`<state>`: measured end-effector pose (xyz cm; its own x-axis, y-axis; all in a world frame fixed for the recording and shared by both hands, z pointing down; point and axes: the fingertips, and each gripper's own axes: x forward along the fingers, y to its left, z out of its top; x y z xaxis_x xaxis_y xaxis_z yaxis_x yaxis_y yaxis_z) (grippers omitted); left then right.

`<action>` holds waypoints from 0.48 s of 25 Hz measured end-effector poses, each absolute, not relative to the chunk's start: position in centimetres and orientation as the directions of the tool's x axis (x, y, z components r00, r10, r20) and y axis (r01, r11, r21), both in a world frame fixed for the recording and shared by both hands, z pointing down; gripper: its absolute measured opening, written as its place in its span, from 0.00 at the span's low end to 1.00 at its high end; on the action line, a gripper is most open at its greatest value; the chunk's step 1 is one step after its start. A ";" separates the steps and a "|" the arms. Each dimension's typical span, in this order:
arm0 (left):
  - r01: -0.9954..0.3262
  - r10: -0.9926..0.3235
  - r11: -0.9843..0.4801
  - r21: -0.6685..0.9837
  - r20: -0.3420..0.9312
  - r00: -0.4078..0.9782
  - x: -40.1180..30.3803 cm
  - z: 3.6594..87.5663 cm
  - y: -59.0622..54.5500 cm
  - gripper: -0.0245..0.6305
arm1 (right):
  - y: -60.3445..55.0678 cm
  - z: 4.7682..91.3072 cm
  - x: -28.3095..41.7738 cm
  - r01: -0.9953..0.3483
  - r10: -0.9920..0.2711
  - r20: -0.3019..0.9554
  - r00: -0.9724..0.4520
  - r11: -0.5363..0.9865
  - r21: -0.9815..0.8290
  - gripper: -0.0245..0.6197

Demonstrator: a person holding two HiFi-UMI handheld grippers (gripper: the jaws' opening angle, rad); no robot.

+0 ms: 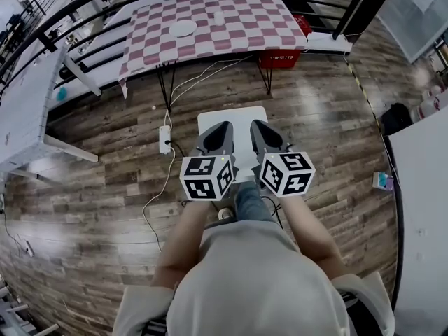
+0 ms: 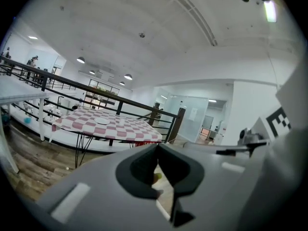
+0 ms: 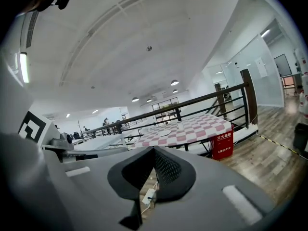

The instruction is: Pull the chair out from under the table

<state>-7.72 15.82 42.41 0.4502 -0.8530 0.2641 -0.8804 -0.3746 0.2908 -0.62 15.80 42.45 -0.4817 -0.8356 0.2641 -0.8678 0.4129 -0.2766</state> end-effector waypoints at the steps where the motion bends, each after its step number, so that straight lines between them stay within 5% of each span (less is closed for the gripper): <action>1: -0.880 -0.853 -0.377 0.290 0.263 0.452 -7.7 42.3 15.8 0.05 | 15.8 42.4 -0.6 -0.868 -0.836 0.264 -0.481 0.413 -0.275 0.03; 12: -0.881 -0.856 -0.385 0.275 0.251 0.453 -7.6 41.3 15.9 0.05 | 16.4 41.7 -0.6 -0.882 -0.845 0.263 -0.465 0.419 -0.213 0.03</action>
